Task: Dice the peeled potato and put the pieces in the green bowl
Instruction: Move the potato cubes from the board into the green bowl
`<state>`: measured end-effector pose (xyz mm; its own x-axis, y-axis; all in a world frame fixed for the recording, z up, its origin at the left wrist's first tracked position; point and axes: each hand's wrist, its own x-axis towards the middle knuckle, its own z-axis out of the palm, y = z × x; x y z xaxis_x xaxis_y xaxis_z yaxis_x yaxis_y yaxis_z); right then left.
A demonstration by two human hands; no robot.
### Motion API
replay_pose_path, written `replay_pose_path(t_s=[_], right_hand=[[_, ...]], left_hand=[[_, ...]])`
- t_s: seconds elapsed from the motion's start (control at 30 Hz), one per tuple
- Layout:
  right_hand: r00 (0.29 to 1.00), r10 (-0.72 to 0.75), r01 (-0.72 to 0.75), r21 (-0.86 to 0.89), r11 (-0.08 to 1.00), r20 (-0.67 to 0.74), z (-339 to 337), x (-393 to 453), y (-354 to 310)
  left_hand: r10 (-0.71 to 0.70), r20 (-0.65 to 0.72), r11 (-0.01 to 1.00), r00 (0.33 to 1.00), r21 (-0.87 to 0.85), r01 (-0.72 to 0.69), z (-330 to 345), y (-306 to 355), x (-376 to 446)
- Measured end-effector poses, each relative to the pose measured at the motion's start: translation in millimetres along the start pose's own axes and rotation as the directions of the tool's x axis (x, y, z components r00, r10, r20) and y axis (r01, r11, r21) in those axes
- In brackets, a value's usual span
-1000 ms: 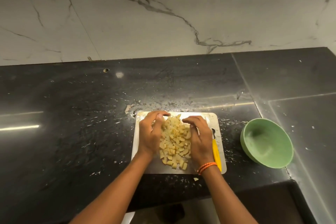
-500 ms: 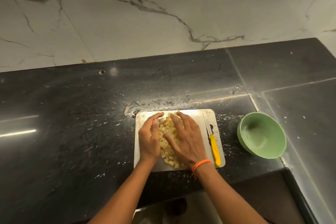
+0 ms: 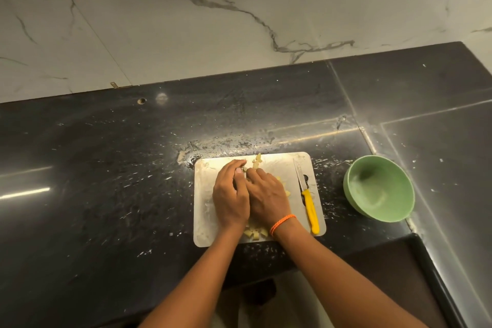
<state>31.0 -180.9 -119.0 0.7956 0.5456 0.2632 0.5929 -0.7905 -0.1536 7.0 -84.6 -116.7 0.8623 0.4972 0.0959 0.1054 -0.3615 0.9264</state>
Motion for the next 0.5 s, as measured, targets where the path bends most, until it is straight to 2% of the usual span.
replay_pose_path(t_s=[0.07, 0.17, 0.27, 0.37, 0.5], right_hand=[[0.999, 0.012, -0.012, 0.006, 1.000, -0.042, 1, -1, 1], [0.999, 0.051, -0.051, -0.003, 0.999, -0.020, -1, 0, 3], [0.982, 0.187, -0.185, 0.127, 0.974, 0.000, -5, 5, 7], [0.923, 0.384, -0.349, 0.341, 0.873, -0.038, -21, 10, 11], [0.806, 0.584, -0.389, 0.655, 0.648, -0.099, -54, 11, 12]], left_hand=[[-0.002, -0.016, 0.999, 1.000, -0.036, 0.002, 3, 3, 0], [-0.023, -0.024, 0.993, 0.999, -0.117, 0.020, 5, 8, 0], [-0.041, 0.001, 0.978, 0.999, -0.203, 0.040, 8, 14, 1], [-0.058, 0.043, 0.955, 0.997, -0.290, 0.068, 4, 20, 6], [-0.050, 0.045, 0.962, 0.998, -0.268, 0.060, -11, 13, 12]])
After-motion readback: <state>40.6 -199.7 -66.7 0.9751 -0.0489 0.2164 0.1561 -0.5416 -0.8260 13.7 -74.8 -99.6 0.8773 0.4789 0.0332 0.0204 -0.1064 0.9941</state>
